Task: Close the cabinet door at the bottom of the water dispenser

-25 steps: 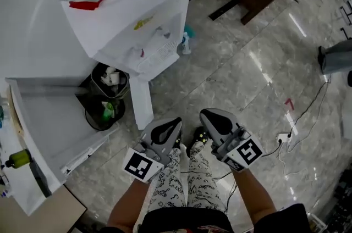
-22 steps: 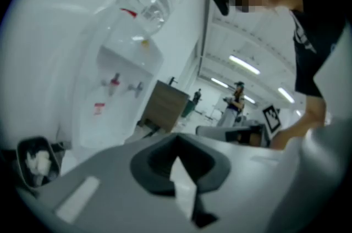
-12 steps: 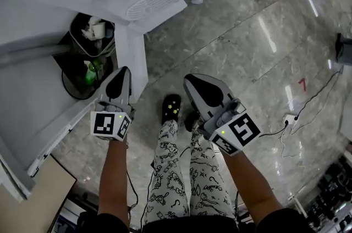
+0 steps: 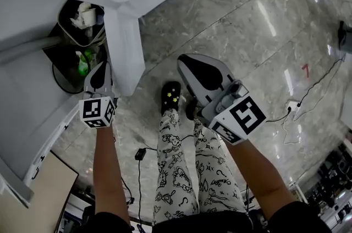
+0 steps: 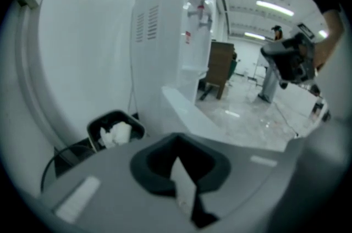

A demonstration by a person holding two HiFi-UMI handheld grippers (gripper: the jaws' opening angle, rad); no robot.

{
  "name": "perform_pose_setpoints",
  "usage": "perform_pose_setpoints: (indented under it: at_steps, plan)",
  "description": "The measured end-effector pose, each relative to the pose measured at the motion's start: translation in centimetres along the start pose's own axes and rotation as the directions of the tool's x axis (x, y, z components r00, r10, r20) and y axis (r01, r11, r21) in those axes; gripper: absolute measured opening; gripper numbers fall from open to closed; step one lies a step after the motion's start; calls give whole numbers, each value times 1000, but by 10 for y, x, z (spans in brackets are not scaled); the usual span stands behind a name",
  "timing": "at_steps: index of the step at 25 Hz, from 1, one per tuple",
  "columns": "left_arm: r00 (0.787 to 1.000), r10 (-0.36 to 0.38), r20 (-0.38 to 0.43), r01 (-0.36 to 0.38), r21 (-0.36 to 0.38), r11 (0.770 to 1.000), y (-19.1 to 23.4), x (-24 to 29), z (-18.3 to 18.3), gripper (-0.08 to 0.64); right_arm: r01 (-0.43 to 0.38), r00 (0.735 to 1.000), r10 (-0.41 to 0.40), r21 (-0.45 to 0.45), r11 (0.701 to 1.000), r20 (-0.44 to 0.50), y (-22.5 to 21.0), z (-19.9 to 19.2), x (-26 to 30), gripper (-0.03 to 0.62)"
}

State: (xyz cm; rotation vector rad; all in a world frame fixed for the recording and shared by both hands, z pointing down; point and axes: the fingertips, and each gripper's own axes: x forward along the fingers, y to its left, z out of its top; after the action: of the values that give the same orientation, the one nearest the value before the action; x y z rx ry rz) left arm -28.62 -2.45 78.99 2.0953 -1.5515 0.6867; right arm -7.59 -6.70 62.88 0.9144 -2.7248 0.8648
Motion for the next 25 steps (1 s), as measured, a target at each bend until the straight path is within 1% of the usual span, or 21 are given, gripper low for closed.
perform_pose_setpoints:
  at_steps: [4, 6, 9, 13, 16, 21, 23, 25]
  plan:
    - [999, 2, -36, -2, 23, 1000, -10, 12, -5, -9, 10, 1000, -10, -7, 1000, -7, -8, -2, -1, 17]
    - [999, -16, -50, 17, 21, 1000, -20, 16, -7, -9, 16, 1000, -16, -13, 1000, -14, -12, -3, -4, 17]
    - [998, -53, -47, 53, 7, 999, -45, 24, -2, -9, 28, 1000, -28, -5, 1000, 4, -18, 3, -10, 17]
    - [997, -76, -21, 77, 14, 997, -75, 50, 25, -8, 41, 999, -41, -3, 999, 36, -32, 19, -20, 17]
    - [995, -97, -2, 97, 0, 995, -97, 74, 47, -8, 59, 997, -61, 31, 998, 57, -49, 30, -31, 17]
    - [994, -101, -30, 101, 9, 995, -122, 112, 78, -6, 77, 993, -80, 39, 996, 86, -70, 44, -44, 17]
    - [994, -100, -38, 101, 20, 995, -125, 126, 89, -3, 81, 990, -87, 58, 995, 109, -79, 51, -47, 17]
    - [994, -102, -30, 102, 10, 995, -126, 140, 99, -2, 83, 988, -91, 70, 994, 125, -86, 58, -48, 17]
